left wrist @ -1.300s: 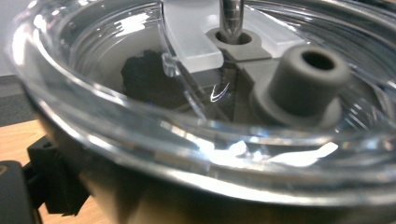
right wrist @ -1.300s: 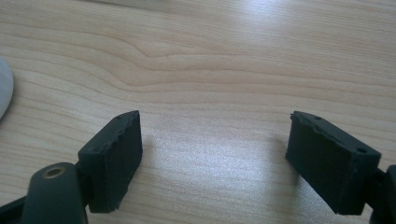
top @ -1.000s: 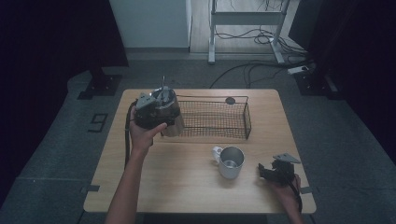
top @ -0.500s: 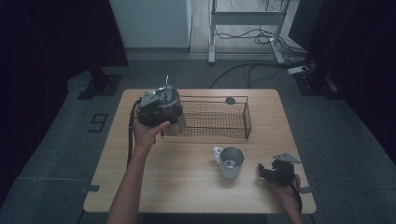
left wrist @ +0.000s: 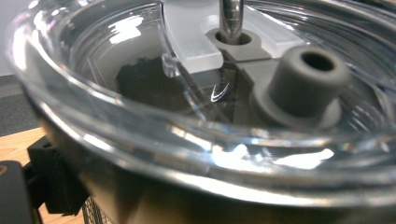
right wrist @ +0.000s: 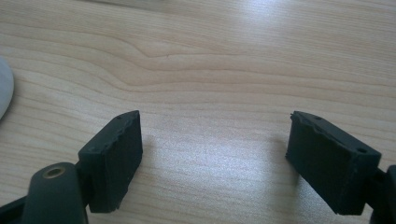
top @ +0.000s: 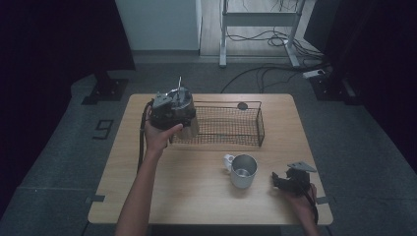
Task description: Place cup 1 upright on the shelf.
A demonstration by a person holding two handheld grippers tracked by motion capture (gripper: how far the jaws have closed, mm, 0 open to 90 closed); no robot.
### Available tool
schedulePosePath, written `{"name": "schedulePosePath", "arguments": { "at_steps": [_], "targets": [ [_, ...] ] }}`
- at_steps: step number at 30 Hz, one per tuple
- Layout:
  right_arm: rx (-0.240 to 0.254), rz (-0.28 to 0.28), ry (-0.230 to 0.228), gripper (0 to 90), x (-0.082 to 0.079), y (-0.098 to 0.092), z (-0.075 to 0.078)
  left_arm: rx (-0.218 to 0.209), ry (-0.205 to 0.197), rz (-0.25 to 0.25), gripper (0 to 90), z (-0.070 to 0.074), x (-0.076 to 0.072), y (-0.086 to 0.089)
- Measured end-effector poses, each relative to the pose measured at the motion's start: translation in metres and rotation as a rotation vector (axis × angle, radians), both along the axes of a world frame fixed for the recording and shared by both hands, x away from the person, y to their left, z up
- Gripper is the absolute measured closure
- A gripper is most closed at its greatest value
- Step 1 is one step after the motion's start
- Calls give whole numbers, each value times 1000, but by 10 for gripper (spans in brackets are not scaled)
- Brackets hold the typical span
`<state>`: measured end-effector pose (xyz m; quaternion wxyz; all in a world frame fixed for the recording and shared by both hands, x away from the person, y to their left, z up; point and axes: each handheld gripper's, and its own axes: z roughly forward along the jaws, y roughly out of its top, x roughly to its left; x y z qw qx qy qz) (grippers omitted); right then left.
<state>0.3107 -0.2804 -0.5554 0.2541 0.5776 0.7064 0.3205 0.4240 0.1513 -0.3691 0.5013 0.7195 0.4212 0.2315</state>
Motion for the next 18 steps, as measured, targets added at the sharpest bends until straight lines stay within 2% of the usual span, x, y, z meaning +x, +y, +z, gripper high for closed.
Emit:
{"name": "schedulePosePath", "arguments": {
  "at_steps": [10, 18],
  "targets": [
    [1, 0, -1, 181, 0, 0, 0, -8, 1, -6, 36, 0, 7, -6],
    [1, 0, -2, 181, 0, 0, 0, 4, -1, -6, 36, 3, 15, -11]
  ]
}}
